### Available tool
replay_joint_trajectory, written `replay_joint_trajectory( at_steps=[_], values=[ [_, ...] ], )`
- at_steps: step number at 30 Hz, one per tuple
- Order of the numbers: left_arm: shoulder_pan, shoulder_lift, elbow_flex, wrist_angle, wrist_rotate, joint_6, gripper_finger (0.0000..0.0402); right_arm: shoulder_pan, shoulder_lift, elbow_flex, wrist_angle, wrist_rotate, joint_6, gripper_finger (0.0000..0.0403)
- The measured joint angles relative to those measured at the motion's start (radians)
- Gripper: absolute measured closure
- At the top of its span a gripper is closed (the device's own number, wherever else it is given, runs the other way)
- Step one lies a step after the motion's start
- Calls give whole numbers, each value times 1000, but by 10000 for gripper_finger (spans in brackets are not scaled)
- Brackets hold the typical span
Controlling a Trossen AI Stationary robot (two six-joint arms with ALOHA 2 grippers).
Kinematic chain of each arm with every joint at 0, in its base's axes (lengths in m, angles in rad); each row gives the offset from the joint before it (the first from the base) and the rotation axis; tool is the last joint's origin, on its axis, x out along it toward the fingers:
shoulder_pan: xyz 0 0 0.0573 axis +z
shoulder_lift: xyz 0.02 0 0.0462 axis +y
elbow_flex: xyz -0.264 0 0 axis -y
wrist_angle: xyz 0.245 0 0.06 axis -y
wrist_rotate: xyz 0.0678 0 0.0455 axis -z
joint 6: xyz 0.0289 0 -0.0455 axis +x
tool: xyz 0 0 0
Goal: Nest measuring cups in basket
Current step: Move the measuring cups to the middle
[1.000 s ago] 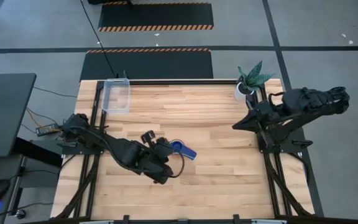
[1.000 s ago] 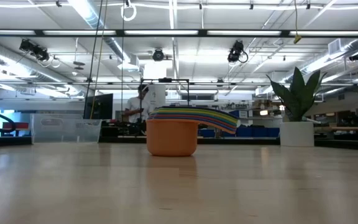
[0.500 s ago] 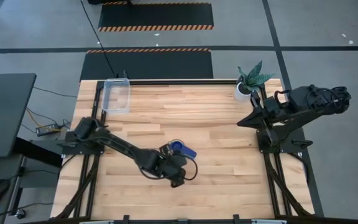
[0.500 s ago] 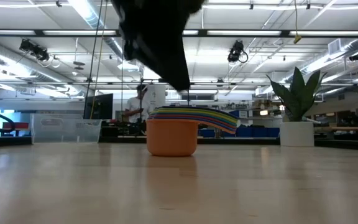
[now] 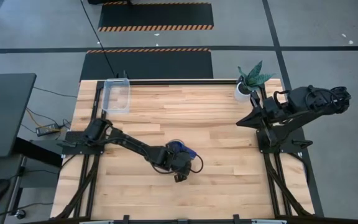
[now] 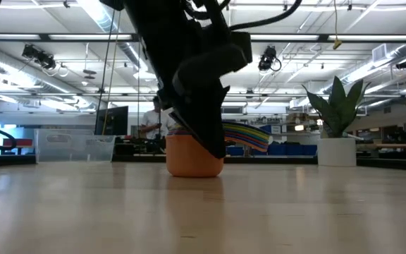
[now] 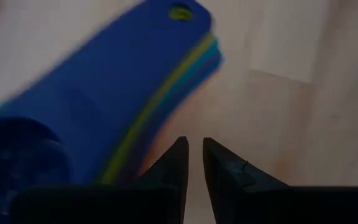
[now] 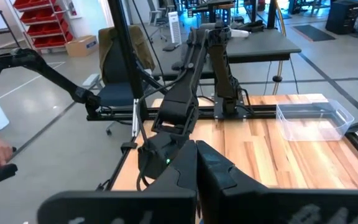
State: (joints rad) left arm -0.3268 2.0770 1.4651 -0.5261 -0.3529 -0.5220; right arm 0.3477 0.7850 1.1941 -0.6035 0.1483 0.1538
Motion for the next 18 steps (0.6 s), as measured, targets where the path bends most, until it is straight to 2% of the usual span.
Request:
replay_joint_trajectory(
  at_steps=[7,12,18],
  values=[
    [24,0,0,-52,-47,4,347,0,0,0,-3,16,0,401],
    [41,0,0,-75,-163,-22,347,0,0,0,-4,18,0,401],
    [80,0,0,-138,-188,-42,347,0,0,0,-5,18,0,401]
  ],
)
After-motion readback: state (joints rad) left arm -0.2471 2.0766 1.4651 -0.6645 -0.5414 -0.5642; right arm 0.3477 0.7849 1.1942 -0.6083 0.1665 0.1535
